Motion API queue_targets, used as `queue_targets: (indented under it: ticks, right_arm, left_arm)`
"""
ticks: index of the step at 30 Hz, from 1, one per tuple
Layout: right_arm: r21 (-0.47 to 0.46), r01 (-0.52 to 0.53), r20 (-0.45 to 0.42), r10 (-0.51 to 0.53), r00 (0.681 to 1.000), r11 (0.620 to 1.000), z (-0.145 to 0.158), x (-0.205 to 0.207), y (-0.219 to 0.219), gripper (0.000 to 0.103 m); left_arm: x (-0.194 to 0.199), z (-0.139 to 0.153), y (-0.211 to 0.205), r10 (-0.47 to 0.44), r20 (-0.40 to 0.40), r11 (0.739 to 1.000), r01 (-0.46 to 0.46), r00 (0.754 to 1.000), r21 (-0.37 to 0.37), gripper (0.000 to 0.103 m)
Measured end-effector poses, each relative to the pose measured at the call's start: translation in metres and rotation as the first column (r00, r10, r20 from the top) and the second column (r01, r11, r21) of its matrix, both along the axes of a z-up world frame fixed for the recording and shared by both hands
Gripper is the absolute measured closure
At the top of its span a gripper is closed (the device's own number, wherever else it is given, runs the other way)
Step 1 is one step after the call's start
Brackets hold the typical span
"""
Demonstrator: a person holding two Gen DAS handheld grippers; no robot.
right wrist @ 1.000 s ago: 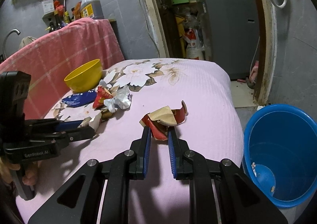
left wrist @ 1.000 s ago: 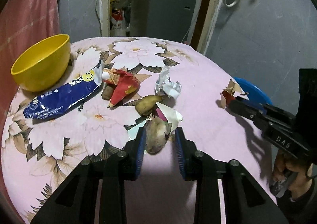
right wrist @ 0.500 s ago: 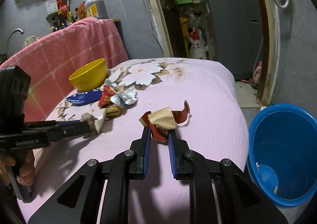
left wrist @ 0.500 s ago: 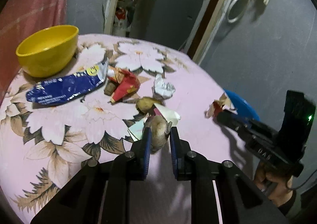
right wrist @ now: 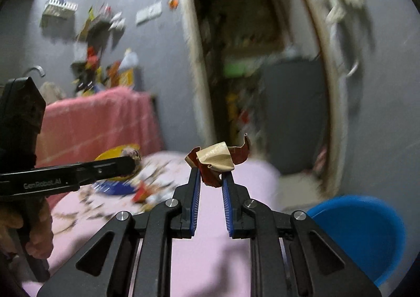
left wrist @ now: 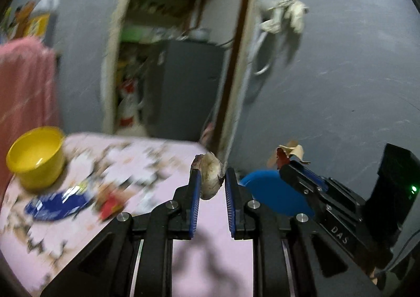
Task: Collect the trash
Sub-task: 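Carry both items over the blue basin and open both tools to drop them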
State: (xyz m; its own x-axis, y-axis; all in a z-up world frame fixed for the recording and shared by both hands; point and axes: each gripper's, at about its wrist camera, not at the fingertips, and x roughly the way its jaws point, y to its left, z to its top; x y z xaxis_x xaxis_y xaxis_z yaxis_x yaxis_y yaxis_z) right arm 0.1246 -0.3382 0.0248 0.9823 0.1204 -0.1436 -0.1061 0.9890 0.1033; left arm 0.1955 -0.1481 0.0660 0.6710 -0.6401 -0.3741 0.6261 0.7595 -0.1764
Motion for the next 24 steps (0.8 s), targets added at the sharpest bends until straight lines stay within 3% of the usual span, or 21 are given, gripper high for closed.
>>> queue_targets:
  ticks: [4,7,11,16,20,24]
  right_arm:
    - [-0.028,0.16,0.088,-0.157,0.984,0.987,0.01,-0.022,-0.03,0.089]
    - [-0.023,0.246,0.074,-0.243,0.967,0.969,0.009,-0.023,-0.053,0.089]
    - [0.015,0.344,-0.037,-0.343,0.939,0.939,-0.005,-0.012,-0.087,0.089]
    - [0.064,0.397,-0.203,-0.377,0.904,0.916,-0.025,0.005,-0.115,0.089]
    - [0.084,0.424,-0.316,-0.379,0.869,0.902,-0.042,0.017,-0.128,0.086]
    - [0.102,0.444,-0.371,-0.38,0.847,0.89,-0.051,0.018,-0.139,0.086]
  left_arm:
    - [-0.001,0.007,-0.048,-0.09,0.05,0.996,0.091,0.995,-0.008,0.088]
    - [0.004,0.002,-0.088,-0.149,0.046,0.989,0.149,0.988,0.005,0.088]
    - [0.018,-0.009,-0.14,-0.204,-0.022,0.979,0.204,0.979,0.029,0.088]
    - [0.047,-0.034,-0.197,-0.206,-0.183,0.969,0.227,0.961,0.099,0.088]
    - [0.064,-0.054,-0.223,-0.203,-0.294,0.961,0.248,0.934,0.126,0.087]
    - [0.075,-0.07,-0.229,-0.187,-0.372,0.959,0.251,0.909,0.132,0.085]
